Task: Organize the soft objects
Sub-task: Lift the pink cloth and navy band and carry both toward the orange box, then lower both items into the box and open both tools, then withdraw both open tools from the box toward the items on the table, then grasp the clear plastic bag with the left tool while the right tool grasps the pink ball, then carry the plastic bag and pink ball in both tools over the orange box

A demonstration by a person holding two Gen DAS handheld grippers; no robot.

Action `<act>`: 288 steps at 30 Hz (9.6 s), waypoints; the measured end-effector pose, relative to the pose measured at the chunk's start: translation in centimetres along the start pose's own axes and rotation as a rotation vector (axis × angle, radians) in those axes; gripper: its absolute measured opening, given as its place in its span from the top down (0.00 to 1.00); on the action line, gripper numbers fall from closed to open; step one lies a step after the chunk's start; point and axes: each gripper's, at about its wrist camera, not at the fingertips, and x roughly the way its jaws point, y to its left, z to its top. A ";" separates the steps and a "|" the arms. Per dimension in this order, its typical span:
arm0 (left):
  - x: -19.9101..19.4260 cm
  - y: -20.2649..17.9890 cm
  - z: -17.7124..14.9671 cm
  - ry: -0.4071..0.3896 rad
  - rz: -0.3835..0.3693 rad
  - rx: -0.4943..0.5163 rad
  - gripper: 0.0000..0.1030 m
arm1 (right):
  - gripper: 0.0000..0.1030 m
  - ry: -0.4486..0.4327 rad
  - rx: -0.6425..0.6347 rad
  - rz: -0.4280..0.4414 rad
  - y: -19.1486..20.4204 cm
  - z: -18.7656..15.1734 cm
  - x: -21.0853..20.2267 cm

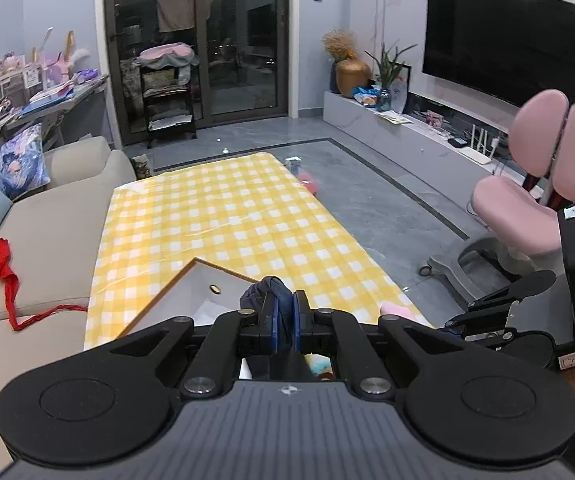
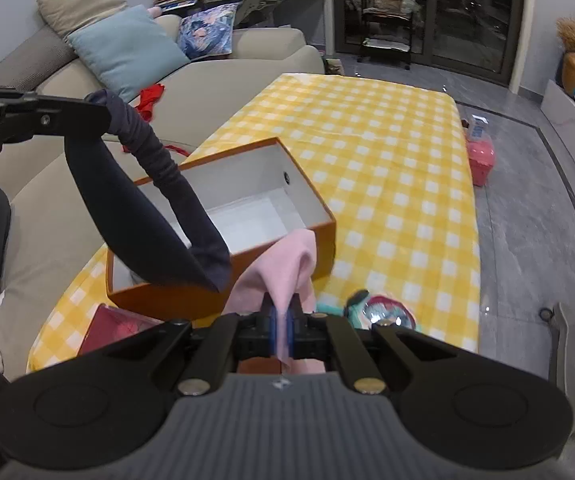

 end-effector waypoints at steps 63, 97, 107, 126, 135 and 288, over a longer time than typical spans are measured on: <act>16.6 16.1 -10.3 0.343 0.218 -0.131 0.40 | 0.75 0.286 -0.091 0.061 10.1 9.2 28.3; 7.3 -1.0 -8.7 0.244 0.128 -0.019 0.28 | 0.75 0.152 0.051 -0.066 -3.4 -1.4 7.7; 7.6 -8.1 -12.0 0.275 0.069 0.003 0.28 | 0.75 0.181 0.124 -0.088 -8.5 -8.7 5.9; 11.6 -15.6 -19.7 0.373 0.046 0.069 0.28 | 0.73 0.192 0.234 -0.085 -13.5 -14.1 5.5; 13.6 -17.1 -21.1 0.367 0.010 0.082 0.28 | 0.70 0.179 0.270 -0.054 -14.2 -13.8 5.5; 17.7 14.8 -9.1 0.280 0.053 -0.348 0.88 | 0.55 0.140 -0.050 0.045 5.0 9.4 23.2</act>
